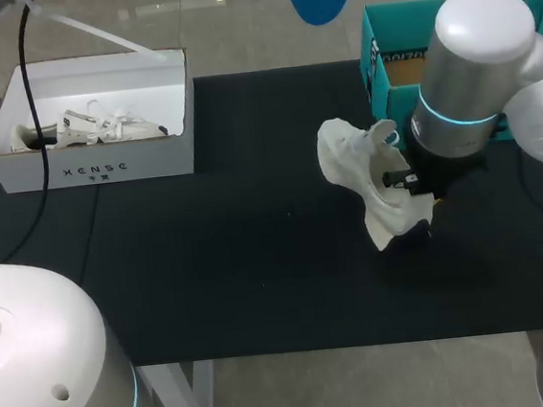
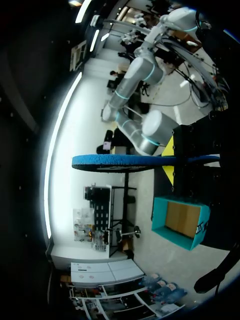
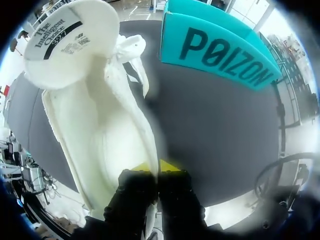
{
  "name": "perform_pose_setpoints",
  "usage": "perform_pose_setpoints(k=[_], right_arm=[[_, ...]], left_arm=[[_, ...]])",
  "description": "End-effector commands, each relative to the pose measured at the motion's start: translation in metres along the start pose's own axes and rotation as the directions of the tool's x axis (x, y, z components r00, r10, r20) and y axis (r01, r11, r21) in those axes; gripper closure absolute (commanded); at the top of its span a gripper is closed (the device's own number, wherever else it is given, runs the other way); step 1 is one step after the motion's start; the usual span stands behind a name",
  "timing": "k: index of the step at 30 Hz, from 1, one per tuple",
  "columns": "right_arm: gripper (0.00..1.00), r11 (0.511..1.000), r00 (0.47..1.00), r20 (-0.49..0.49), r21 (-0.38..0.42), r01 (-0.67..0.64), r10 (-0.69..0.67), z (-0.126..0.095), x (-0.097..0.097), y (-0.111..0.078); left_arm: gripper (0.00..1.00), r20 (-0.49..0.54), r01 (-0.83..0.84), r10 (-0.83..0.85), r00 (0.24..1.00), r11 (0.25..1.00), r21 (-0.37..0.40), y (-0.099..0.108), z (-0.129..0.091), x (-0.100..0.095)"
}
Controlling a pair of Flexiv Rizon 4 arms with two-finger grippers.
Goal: Take the shoe out of the shoebox, open the shoe tongue, remove and reinsert the insole, then place the shoe into the shoebox
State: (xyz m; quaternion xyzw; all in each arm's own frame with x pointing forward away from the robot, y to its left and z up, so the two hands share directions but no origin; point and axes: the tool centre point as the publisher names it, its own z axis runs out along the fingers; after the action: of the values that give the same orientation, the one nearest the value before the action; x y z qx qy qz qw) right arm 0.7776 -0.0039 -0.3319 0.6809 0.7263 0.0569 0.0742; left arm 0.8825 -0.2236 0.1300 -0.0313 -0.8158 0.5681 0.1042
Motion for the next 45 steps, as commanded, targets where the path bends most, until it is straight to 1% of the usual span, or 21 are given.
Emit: perform_pose_setpoints(k=[1,3,4,7,11,13,16,18,21,22,28,33,36,37,38,41,45], right_arm=[[1.00,0.999,0.999,0.014,0.021,-0.031,0.031,0.008,0.011,-0.016],[1.00,0.998,0.998,0.021,0.020,-0.054,0.054,0.011,0.013,-0.023],[1.00,0.998,0.998,0.009,0.028,-0.064,0.064,0.012,0.015,-0.027],[1.00,0.994,0.995,-0.005,0.031,-0.101,0.101,0.016,0.016,-0.034],[1.00,0.989,0.988,-0.050,0.041,-0.144,0.146,0.019,0.016,-0.042],[1.00,0.987,0.987,-0.043,0.044,-0.153,0.155,0.022,0.016,-0.044],[1.00,0.986,0.986,-0.039,0.041,-0.161,0.162,0.026,0.018,-0.045],[1.00,0.983,0.984,-0.005,0.024,-0.180,0.180,0.029,0.019,-0.045],[1.00,0.982,0.982,-0.001,0.019,-0.188,0.188,0.036,0.023,-0.045],[1.00,0.982,0.982,0.013,0.015,-0.191,0.190,0.038,0.025,-0.045],[1.00,0.981,0.982,-0.002,0.037,-0.189,0.189,0.053,0.035,-0.046],[1.00,0.983,0.984,-0.009,0.045,-0.178,0.179,0.056,0.040,-0.047],[1.00,0.983,0.985,0.003,0.047,-0.175,0.175,0.057,0.041,-0.048],[0.76,0.983,0.984,0.008,0.049,-0.179,0.178,0.056,0.041,-0.048],[0.00,0.982,0.983,0.010,0.053,-0.183,0.183,0.056,0.040,-0.049],[0.00,0.981,0.982,0.000,0.048,-0.187,0.187,0.051,0.039,-0.051],[0.00,0.982,0.982,-0.027,0.027,-0.186,0.186,0.033,0.036,-0.052]], left_arm=[[1.00,0.002,-0.001,0.001,1.000,1.000,0.000,0.001,0.000,0.001],[1.00,0.002,-0.001,0.001,1.000,1.000,0.000,0.001,0.000,0.001],[1.00,0.002,-0.001,0.001,1.000,1.000,0.000,0.001,0.000,0.001],[1.00,0.002,-0.001,0.001,1.000,1.000,0.000,0.001,0.000,0.001],[1.00,0.002,-0.001,0.001,1.000,1.000,0.000,0.001,0.000,0.001],[1.00,0.002,-0.001,0.001,1.000,1.000,0.000,0.001,0.000,0.001],[1.00,0.002,-0.001,0.001,1.000,1.000,0.000,0.001,0.000,0.001],[1.00,0.002,-0.001,0.001,1.000,1.000,0.000,0.001,0.000,0.001],[1.00,0.002,-0.001,0.001,1.000,1.000,0.000,0.001,0.000,0.001],[1.00,0.002,-0.001,0.001,1.000,1.000,0.000,0.001,0.000,0.001],[1.00,0.002,-0.001,0.001,1.000,1.000,0.000,0.001,0.000,0.001],[1.00,0.002,-0.001,0.001,1.000,1.000,0.000,0.001,0.000,0.001],[1.00,0.002,-0.001,0.001,1.000,1.000,0.000,0.001,0.000,0.001],[1.00,0.002,-0.001,0.001,1.000,1.000,0.000,0.001,0.000,0.001],[1.00,0.002,-0.001,0.001,1.000,1.000,0.000,0.001,0.000,0.001],[1.00,0.002,-0.001,0.001,1.000,1.000,0.000,0.001,0.000,0.001],[1.00,0.002,-0.001,0.001,1.000,1.000,0.000,0.001,0.000,0.001]])
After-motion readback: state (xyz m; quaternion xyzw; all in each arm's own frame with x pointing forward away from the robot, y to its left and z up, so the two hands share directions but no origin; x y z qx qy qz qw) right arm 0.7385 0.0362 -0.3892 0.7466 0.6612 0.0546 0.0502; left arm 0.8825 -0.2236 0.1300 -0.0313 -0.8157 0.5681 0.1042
